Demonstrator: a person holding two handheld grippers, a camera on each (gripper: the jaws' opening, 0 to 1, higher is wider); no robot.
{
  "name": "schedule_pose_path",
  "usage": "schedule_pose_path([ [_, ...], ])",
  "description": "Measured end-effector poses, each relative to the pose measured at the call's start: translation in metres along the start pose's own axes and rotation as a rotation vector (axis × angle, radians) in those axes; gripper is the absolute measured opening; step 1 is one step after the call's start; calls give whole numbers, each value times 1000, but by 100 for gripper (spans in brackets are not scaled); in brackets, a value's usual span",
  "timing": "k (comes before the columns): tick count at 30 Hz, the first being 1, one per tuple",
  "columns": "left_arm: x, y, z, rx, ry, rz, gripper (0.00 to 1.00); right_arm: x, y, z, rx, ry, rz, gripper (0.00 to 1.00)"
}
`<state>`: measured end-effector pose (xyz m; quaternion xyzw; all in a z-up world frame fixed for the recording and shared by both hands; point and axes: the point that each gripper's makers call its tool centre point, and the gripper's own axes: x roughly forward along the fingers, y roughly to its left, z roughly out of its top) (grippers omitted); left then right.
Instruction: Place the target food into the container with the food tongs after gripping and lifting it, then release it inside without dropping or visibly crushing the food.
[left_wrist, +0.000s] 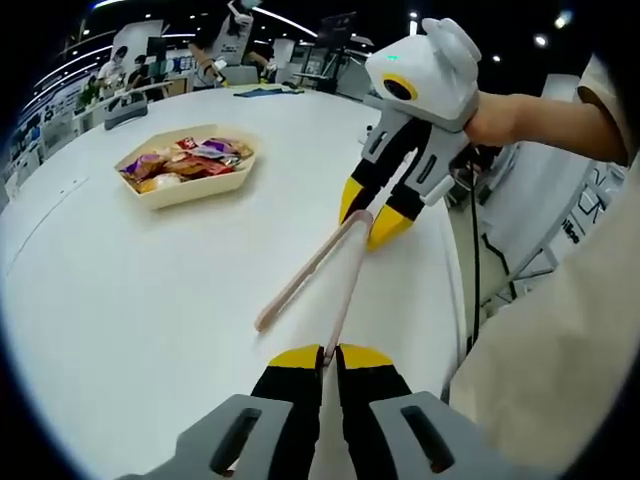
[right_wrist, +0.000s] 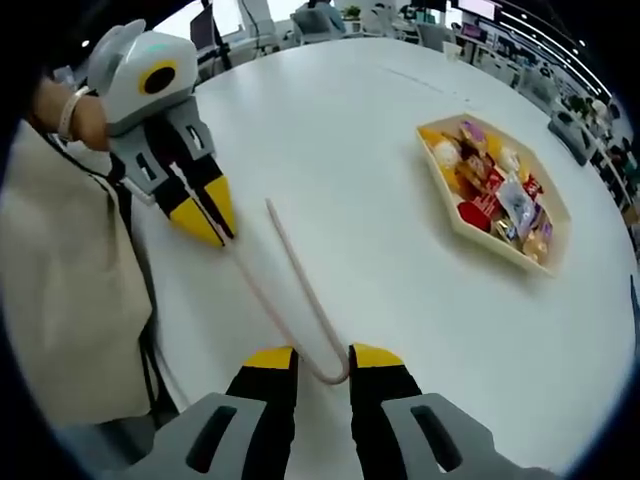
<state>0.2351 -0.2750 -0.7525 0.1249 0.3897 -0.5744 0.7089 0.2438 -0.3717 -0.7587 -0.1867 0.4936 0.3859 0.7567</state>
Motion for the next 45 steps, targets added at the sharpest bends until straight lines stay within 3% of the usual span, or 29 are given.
schedule_pose_path([
  [26, 7, -1, -3, -45, 34, 0, 4, 2, -1, -7, -8, 13, -9, 19],
  [45, 5, 0, -4, -47, 27, 22, 5, 3, -1, -7, -24, 16, -17, 20],
])
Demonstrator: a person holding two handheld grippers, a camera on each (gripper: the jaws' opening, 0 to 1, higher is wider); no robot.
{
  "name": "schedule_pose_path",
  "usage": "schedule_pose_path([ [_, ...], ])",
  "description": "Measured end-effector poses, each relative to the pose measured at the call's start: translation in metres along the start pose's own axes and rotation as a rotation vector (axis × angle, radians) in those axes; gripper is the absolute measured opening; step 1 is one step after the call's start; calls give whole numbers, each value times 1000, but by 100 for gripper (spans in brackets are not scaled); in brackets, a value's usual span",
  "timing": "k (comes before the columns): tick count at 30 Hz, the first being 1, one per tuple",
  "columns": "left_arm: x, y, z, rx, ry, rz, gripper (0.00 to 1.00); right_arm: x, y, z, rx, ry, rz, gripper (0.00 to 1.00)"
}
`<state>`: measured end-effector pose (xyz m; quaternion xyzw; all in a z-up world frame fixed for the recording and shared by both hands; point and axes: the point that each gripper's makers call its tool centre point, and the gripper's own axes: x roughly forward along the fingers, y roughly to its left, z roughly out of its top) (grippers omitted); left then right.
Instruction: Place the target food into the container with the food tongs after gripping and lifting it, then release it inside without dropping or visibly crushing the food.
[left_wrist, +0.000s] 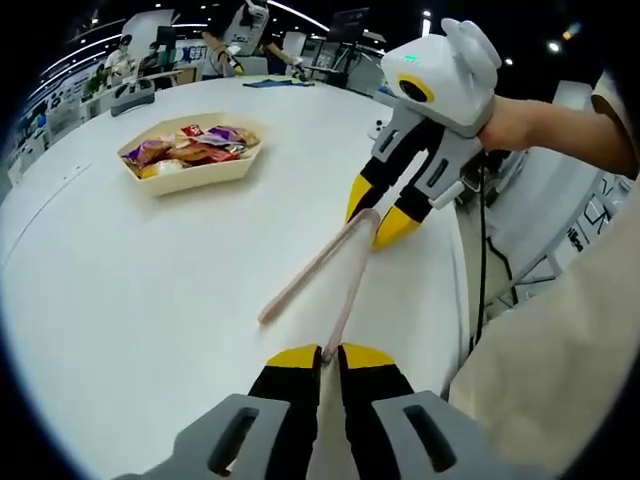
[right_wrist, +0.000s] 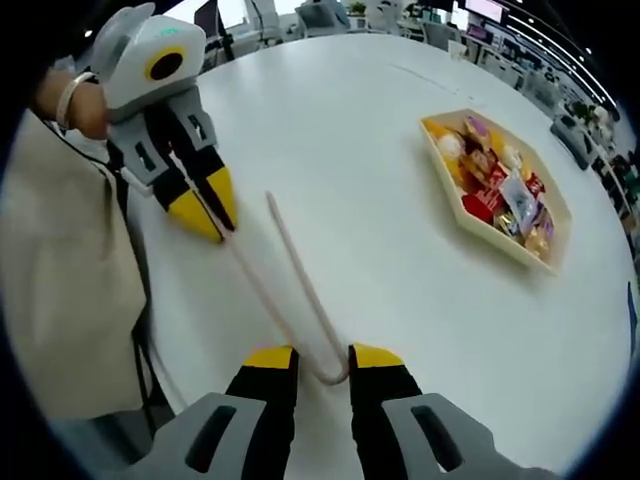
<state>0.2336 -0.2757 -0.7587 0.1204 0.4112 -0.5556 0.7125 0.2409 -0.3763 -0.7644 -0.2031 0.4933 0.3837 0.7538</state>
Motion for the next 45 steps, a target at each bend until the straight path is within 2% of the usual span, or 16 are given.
schedule_pose_path([
  [11, -4, 1, 1, -3, -19, 16, 9, -1, 0, -1, 9, -3, 0, 20],
  [16, -11, 2, -1, 8, -20, 30, 9, -1, 1, 0, 44, -20, 6, 21],
  [27, -29, 5, 3, -21, -75, 72, 10, -1, 1, -1, 61, -34, 10, 22],
  [30, -34, 6, 7, -51, -110, 80, 13, -1, 0, -1, 55, -34, 1, 25],
  [31, -37, 7, 10, -86, -133, 81, 14, -1, 0, -1, 54, -33, 0, 26],
  [34, -47, 12, 11, -93, -157, 102, 14, -2, 0, -3, 58, -32, -5, 28],
  [38, -58, 20, 12, -120, -186, 133, 16, -6, 1, -5, 76, -26, -10, 37],
  [40, -64, 23, 15, -143, -213, 149, 16, -12, 0, -1, 106, -55, -20, 37],
  [45, -75, 26, 19, -154, -247, 169, 18, -18, -1, 4, 127, -80, -27, 38],
])
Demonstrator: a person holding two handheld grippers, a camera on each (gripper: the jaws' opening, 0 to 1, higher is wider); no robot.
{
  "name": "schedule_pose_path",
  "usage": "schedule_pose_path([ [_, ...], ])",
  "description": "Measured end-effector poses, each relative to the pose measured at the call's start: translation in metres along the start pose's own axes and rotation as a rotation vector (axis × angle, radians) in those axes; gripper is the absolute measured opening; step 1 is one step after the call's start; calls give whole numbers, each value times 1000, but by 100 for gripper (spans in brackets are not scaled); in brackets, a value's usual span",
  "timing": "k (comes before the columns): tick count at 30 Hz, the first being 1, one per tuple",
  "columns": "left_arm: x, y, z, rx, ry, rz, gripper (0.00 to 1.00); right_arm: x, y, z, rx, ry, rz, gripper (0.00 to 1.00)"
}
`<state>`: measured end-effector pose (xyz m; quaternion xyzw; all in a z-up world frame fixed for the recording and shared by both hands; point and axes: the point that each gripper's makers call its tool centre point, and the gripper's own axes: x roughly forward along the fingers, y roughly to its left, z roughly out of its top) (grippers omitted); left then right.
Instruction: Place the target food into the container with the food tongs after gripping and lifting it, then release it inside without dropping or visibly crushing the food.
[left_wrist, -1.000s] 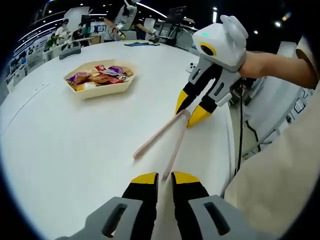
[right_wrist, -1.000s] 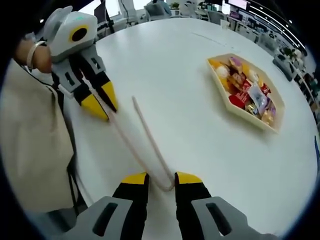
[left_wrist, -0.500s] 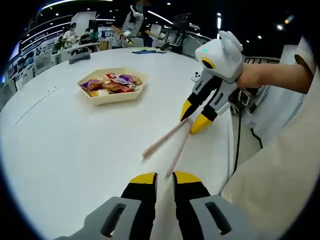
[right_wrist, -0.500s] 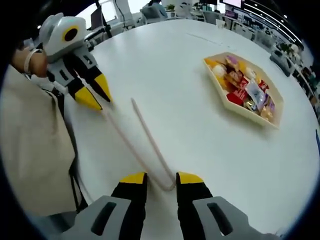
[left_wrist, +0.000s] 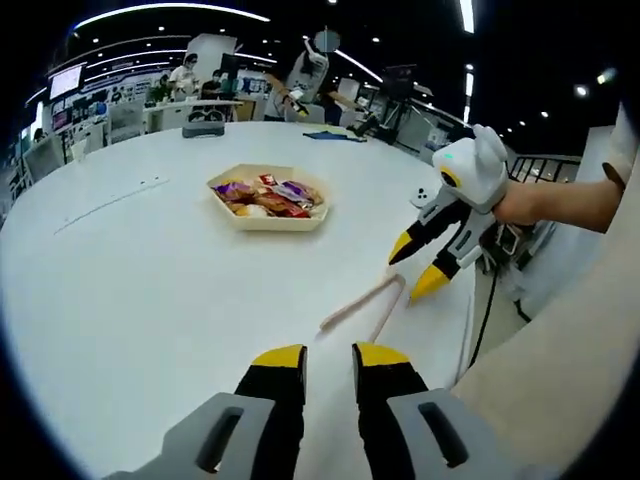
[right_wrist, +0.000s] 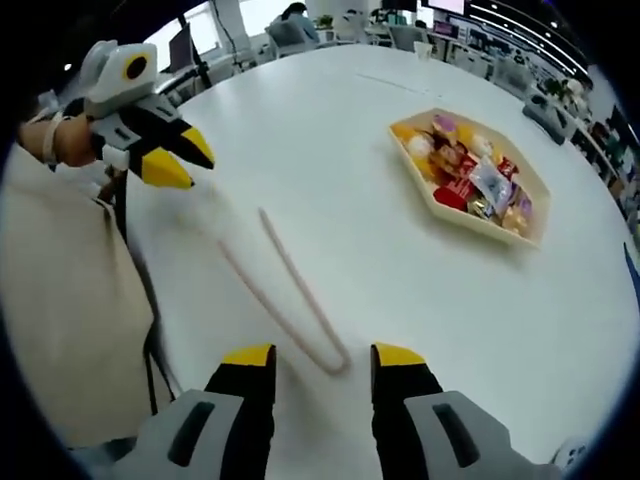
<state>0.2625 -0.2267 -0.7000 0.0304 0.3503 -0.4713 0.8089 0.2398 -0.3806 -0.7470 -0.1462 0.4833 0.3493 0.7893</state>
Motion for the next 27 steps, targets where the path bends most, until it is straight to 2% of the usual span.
schedule_pose_path([
  [3, -9, 7, 9, -1, -61, 45, 22, -3, -2, 8, 39, -37, -17, 40],
  [5, -15, 10, 12, -14, -81, 59, 25, -7, -6, 16, 70, -78, -33, 43],
  [10, -26, 13, 23, -31, -138, 86, 32, -15, -10, 29, 70, -119, -72, 48],
  [15, -35, 16, 38, 9, -218, 135, 48, -24, -7, 50, 98, -194, -94, 52],
  [19, -42, 16, 47, -8, -265, 139, 49, -29, -5, 63, 134, -250, -101, 54],
  [21, -47, 17, 51, -14, -283, 144, 50, -33, -5, 69, 166, -287, -106, 56],
  [25, -73, 25, 64, -40, -373, 173, 52, -40, -4, 93, 283, -435, -82, 61],
  [27, -82, 30, 65, -50, -393, 187, 55, -46, -1, 101, 306, -475, -81, 64],
])
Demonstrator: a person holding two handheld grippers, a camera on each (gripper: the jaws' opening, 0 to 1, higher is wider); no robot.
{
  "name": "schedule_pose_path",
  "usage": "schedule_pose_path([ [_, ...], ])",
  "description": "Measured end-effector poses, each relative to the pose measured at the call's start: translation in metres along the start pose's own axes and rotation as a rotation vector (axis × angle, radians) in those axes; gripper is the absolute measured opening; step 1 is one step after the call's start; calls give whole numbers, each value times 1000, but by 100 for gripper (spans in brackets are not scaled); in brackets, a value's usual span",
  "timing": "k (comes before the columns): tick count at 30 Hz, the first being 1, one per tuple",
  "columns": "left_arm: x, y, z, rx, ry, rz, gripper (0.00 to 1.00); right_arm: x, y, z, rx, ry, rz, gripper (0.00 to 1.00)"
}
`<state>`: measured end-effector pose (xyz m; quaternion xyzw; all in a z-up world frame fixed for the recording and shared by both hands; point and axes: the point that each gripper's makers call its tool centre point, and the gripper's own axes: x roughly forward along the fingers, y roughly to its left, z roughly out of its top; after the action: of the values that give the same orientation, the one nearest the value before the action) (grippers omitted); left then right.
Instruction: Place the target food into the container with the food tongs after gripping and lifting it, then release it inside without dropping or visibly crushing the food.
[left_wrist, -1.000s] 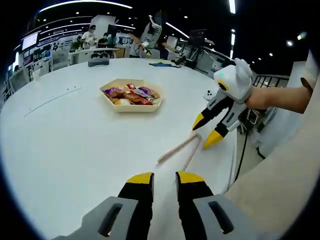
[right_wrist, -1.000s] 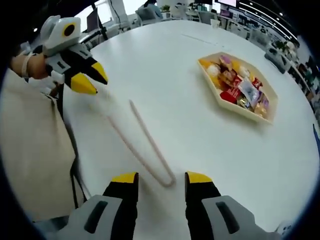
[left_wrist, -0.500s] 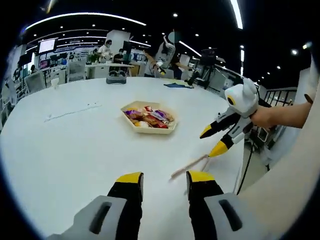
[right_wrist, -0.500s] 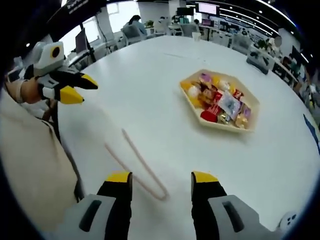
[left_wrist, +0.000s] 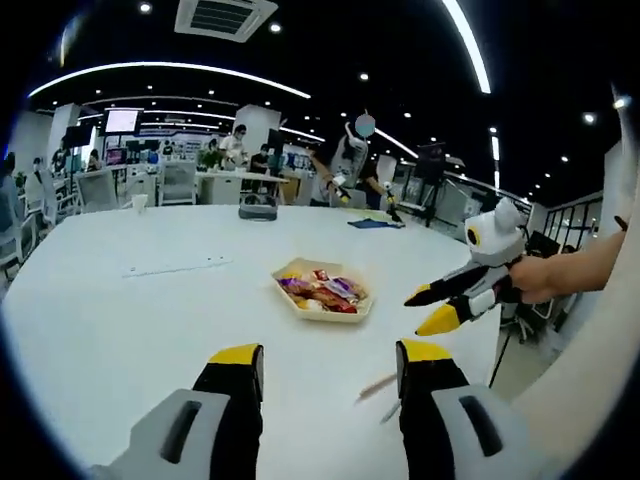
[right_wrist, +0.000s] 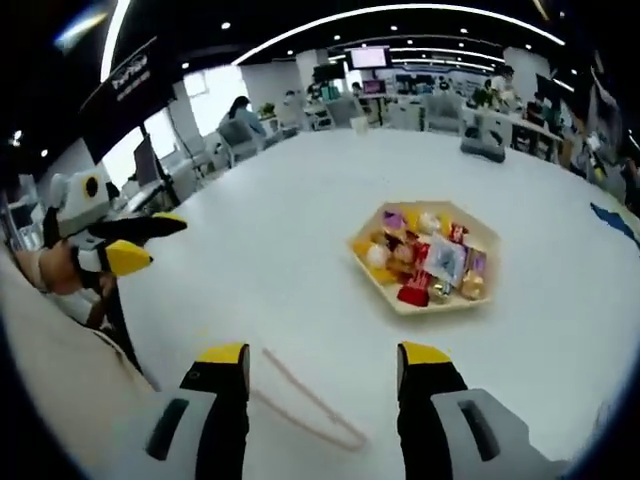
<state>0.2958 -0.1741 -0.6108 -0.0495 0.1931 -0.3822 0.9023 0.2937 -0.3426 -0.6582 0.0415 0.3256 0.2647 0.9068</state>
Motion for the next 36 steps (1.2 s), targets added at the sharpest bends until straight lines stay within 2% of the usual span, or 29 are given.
schedule_pose_path([
  [4, -16, 9, 13, -19, -50, 20, 56, -7, 16, 21, -5, -92, 12, 66],
  [7, -28, 14, 21, -28, -84, 27, 57, -8, 25, 34, 31, -153, 11, 69],
  [9, -36, 20, 22, -7, -91, 47, 58, -9, 29, 43, 56, -196, 8, 71],
  [12, -47, 24, 30, 21, -119, 61, 61, -11, 37, 56, 76, -244, 8, 74],
  [17, -61, 31, 46, 47, -156, 77, 64, -12, 50, 72, 78, -287, 14, 76],
  [22, -82, 38, 70, 77, -190, 90, 64, -9, 68, 93, 48, -328, 12, 77],
  [24, -89, 41, 77, 77, -199, 91, 64, -8, 71, 98, -84, -330, -39, 78],
  [25, -94, 43, 81, 79, -205, 94, 64, -8, 74, 100, -101, -335, -46, 79],
  [26, -96, 43, 83, 81, -208, 96, 65, -8, 77, 102, -101, -342, -43, 79],
  [28, -106, 48, 91, 94, -225, 106, 65, -12, 93, 122, -124, -439, -19, 81],
  [31, -120, 55, 100, 108, -246, 122, 66, -13, 104, 130, -113, -457, -12, 84],
  [34, -127, 60, 102, 109, -254, 134, 69, -10, 108, 133, -106, -461, -6, 85],
  [36, -135, 65, 103, 114, -289, 136, 73, -8, 116, 139, -101, -473, 4, 86],
])
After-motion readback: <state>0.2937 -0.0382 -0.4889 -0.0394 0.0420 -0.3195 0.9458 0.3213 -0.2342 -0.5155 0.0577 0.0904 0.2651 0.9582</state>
